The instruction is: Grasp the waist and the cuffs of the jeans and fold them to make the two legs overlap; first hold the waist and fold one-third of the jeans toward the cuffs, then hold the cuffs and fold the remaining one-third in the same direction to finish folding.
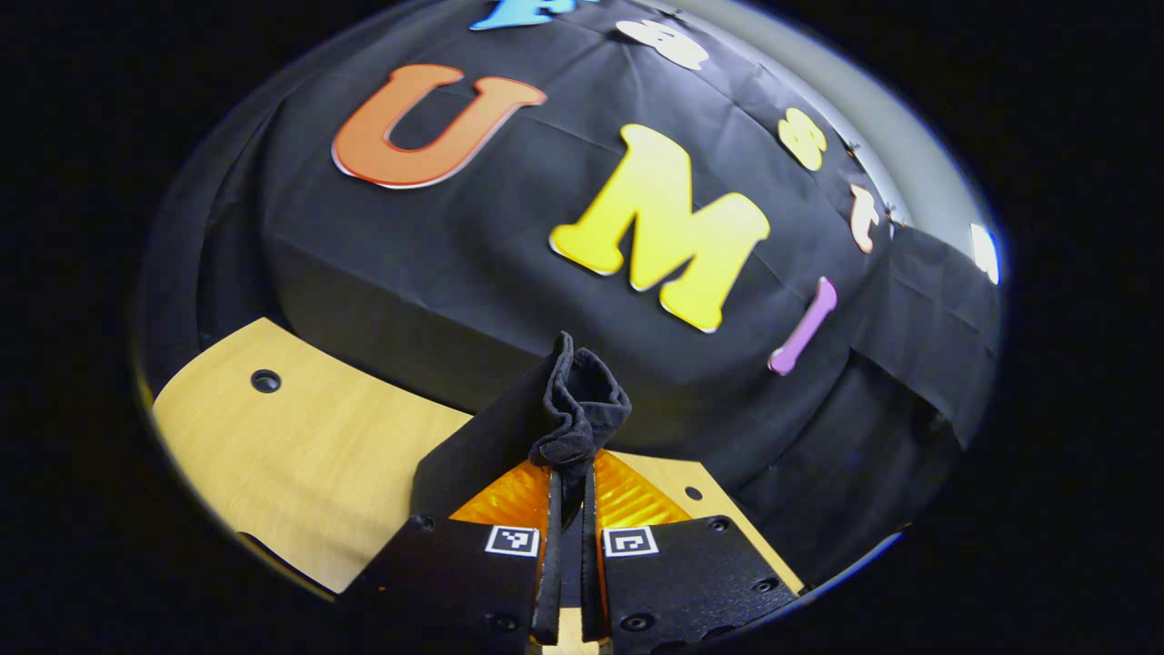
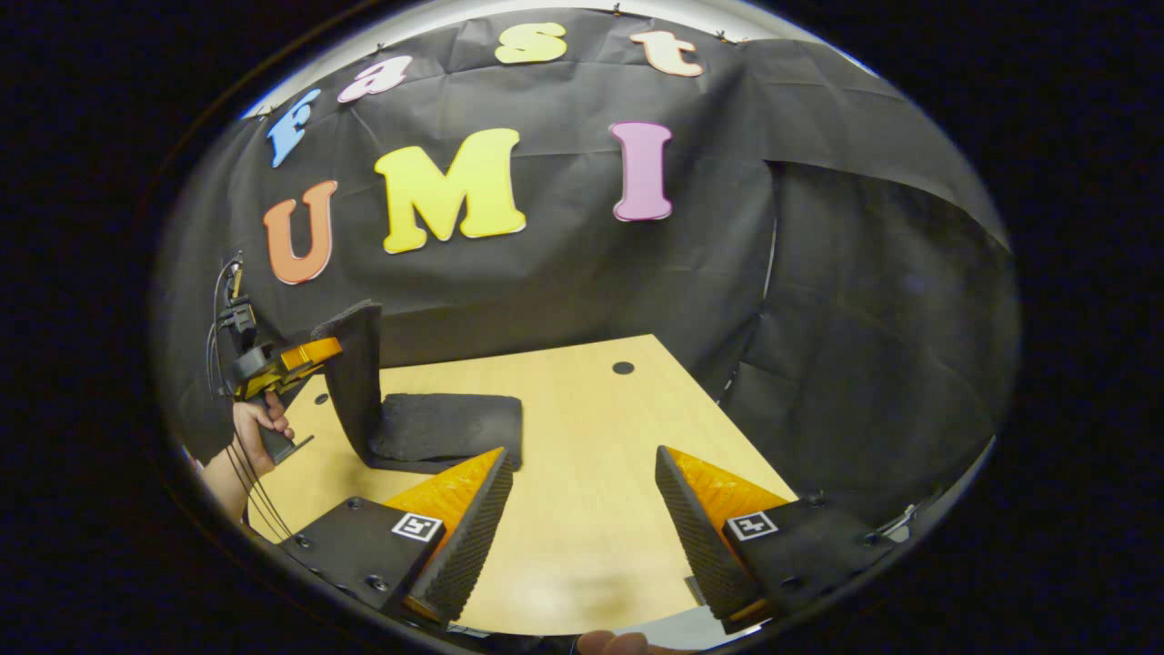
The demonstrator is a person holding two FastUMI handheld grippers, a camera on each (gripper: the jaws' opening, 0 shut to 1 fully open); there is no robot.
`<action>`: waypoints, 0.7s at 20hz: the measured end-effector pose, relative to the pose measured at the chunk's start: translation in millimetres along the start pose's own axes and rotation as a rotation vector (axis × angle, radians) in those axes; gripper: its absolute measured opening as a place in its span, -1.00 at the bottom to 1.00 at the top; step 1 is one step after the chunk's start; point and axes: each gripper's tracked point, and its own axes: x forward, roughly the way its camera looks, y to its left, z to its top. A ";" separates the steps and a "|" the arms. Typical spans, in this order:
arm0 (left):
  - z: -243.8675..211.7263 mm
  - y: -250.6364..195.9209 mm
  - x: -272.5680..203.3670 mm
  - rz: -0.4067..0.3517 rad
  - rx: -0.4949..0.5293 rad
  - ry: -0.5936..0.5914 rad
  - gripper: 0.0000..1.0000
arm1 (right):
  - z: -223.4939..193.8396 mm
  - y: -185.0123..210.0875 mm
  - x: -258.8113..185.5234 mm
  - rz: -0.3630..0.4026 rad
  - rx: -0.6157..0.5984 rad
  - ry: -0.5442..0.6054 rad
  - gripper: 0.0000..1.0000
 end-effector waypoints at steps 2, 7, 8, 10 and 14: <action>-28.7 -18.6 11.2 -0.020 0.084 0.038 -0.77 | -2.8 -17.0 -3.1 -0.034 0.023 0.006 0.90; -96.9 -37.7 41.8 -0.041 0.220 0.131 -0.76 | -17.3 -36.5 1.9 -0.077 0.039 0.038 0.92; -110.0 -36.4 47.9 -0.038 0.229 0.154 -0.77 | -18.3 -39.5 3.3 -0.079 0.037 0.042 0.92; -137.7 -35.3 54.5 -0.028 0.215 0.198 -0.75 | -22.5 -45.7 4.0 -0.085 0.028 0.056 0.94; -187.6 -23.9 72.0 0.012 0.140 0.291 -0.55 | -22.3 -55.0 11.6 -0.098 0.002 0.069 0.95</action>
